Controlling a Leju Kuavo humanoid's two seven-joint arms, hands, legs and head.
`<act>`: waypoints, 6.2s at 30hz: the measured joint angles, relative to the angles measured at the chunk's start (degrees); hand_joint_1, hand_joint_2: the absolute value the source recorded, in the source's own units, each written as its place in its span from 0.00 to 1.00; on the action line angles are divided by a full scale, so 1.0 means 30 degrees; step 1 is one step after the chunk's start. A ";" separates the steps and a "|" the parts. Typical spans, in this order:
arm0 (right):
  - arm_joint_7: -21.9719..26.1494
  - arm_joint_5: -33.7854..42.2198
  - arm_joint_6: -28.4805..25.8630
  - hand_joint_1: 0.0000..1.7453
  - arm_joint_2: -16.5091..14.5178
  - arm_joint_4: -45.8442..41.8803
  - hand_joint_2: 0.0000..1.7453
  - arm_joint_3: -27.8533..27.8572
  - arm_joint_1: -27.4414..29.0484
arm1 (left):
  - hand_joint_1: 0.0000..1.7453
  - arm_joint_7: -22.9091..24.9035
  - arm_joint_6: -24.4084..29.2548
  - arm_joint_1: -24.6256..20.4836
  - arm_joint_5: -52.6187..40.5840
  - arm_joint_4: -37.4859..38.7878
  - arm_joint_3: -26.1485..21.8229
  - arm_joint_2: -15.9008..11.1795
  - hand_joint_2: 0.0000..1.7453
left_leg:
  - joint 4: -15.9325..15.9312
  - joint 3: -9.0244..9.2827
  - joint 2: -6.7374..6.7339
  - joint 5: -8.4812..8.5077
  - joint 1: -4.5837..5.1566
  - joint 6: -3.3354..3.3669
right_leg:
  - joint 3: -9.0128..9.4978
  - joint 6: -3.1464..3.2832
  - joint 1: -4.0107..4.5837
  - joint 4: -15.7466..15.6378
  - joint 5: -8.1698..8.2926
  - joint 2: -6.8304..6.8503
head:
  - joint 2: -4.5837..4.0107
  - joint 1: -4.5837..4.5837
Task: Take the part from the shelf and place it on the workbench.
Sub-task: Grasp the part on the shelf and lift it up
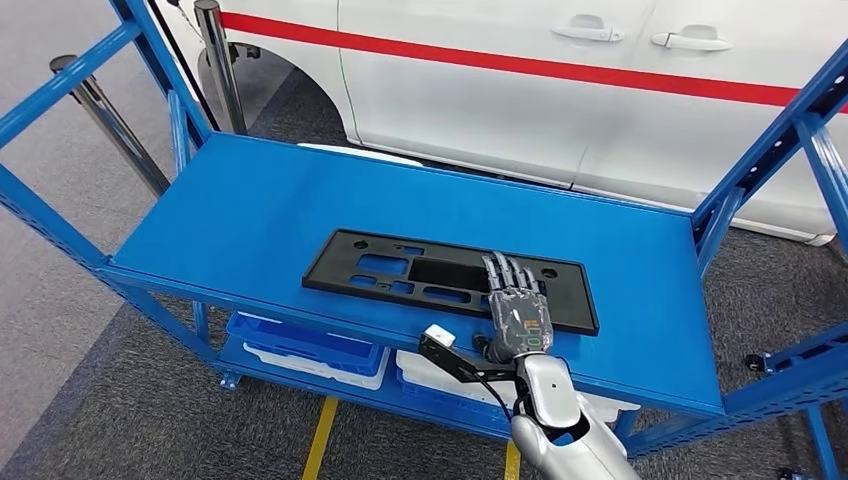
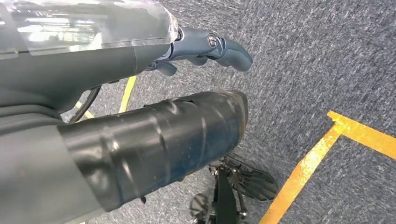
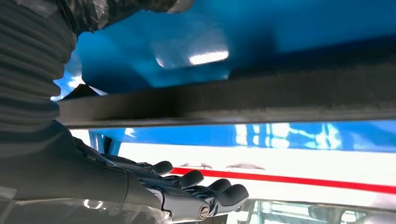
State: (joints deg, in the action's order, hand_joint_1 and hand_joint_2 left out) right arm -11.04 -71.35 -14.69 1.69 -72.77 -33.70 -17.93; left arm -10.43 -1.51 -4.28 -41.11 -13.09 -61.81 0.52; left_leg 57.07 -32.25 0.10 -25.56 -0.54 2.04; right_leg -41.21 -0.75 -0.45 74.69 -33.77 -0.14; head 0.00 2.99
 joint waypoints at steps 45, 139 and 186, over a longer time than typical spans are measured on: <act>0.0838 0.0076 -0.0574 1.00 0.0056 0.0630 1.00 0.0514 -0.0047 | 0.00 -0.0435 -0.0277 0.0051 0.0036 0.0007 -0.0752 0.0060 0.00 | 0.4736 -0.1754 0.0068 -0.2836 -0.0128 -0.1041 | 0.2619 0.0906 -0.0024 -0.5556 0.2756 0.0102 | 0.0000 -0.0027; 0.5304 -0.3837 -0.8202 1.00 -0.0808 -0.7790 1.00 0.6026 0.8926 | 0.00 0.0277 0.2106 -0.0136 -0.2783 0.0073 -0.0750 0.1275 1.00 | 0.5833 -0.2131 -0.0117 -0.2775 -0.0108 -0.0972 | 0.1935 0.1125 0.0223 -0.5064 0.2801 0.0054 | 0.0000 -0.0042; 1.3100 2.1585 0.5943 1.00 -0.1286 -0.7918 1.00 0.4617 0.8187 | 0.00 0.0382 0.1743 -0.0289 -0.3030 0.0069 -0.1441 0.1195 1.00 | -0.0087 -0.0245 -0.0374 0.0204 0.0273 0.0118 | 0.0846 -0.0159 -0.0111 -0.0114 0.1238 0.0096 | 0.0000 -0.0100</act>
State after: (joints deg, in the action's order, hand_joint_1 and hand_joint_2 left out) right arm 28.26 -6.59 3.14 -2.17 -96.53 -19.85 6.64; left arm -9.28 3.72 -5.15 -50.20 -12.89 -66.13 4.11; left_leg 56.81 -32.98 -1.02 -24.94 0.28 2.40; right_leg -38.67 -1.23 -0.78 74.35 -30.05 0.15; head 0.00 2.69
